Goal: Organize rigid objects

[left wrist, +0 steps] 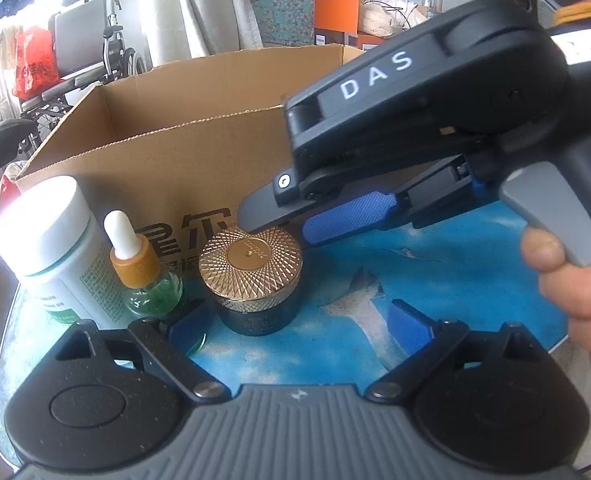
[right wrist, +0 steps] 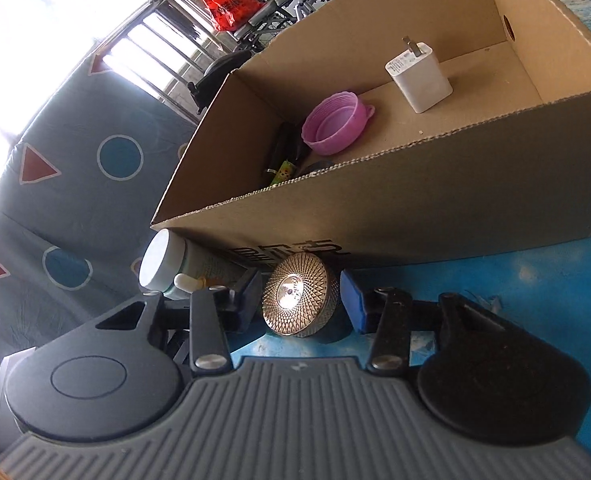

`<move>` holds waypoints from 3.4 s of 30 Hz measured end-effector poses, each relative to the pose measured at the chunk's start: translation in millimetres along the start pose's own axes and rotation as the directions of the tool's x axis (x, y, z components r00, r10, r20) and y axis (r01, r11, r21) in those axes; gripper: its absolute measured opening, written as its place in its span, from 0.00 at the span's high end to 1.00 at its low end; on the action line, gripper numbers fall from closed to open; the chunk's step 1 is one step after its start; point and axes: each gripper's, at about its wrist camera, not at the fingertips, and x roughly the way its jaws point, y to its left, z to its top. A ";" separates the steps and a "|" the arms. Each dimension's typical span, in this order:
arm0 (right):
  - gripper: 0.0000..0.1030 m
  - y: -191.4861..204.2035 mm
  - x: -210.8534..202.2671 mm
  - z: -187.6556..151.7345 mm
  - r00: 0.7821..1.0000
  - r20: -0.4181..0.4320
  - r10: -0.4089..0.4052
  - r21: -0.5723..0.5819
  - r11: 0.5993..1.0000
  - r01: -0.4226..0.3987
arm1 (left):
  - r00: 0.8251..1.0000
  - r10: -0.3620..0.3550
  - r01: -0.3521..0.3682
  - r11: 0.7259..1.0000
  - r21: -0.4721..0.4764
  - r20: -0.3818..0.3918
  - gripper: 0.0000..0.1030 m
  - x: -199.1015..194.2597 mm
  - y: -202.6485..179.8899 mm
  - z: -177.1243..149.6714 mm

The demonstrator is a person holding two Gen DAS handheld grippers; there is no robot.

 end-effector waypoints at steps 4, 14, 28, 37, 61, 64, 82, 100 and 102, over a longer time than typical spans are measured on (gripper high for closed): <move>0.59 -1.1 12.7 4.0 0.999 -0.037 -0.002 -0.009 1.000 0.002 | 1.000 -0.010 0.010 1.000 -0.006 0.005 0.06 5.3 1.2 2.3; 0.57 -5.2 -0.8 2.5 0.999 -0.031 -0.040 -0.024 0.999 0.039 | 0.994 -0.108 0.107 0.994 0.022 0.031 0.06 4.3 -5.2 1.6; 0.55 -57.6 -69.9 -31.9 0.993 0.079 -0.091 0.120 0.989 0.081 | 0.965 -0.262 0.257 0.946 0.196 -0.001 0.06 5.7 -60.1 6.9; 0.16 -55.6 -108.9 -40.9 0.961 0.206 -0.184 0.080 0.982 0.171 | 0.972 -0.235 0.230 0.960 0.162 0.008 0.06 2.6 -53.1 1.1; 0.01 -2.7 -139.7 -49.4 0.676 0.445 -0.588 -0.272 0.630 0.727 | 0.971 -0.232 0.234 0.972 0.029 -0.052 0.03 15.7 -30.7 8.7; 0.01 -10.8 -144.8 -49.1 0.723 0.427 -0.544 -0.252 0.696 0.673 | 0.968 -0.247 0.248 0.969 0.009 -0.048 0.03 15.2 -26.9 8.1; 0.01 -32.8 -150.0 -62.6 0.834 0.398 -0.381 -0.148 0.871 0.468 | 0.935 -0.355 0.355 0.933 -0.062 0.008 0.00 8.7 -10.2 11.4; 0.14 -54.0 -116.5 -62.3 0.941 0.271 -0.201 -0.048 0.974 0.222 | 0.975 -0.215 0.196 0.951 0.241 0.055 0.11 22.2 -54.4 4.5; 0.23 -56.7 -110.4 -61.2 0.950 0.255 -0.178 -0.031 0.981 0.192 | 0.975 -0.215 0.198 0.953 0.231 0.050 0.15 25.5 -54.2 5.5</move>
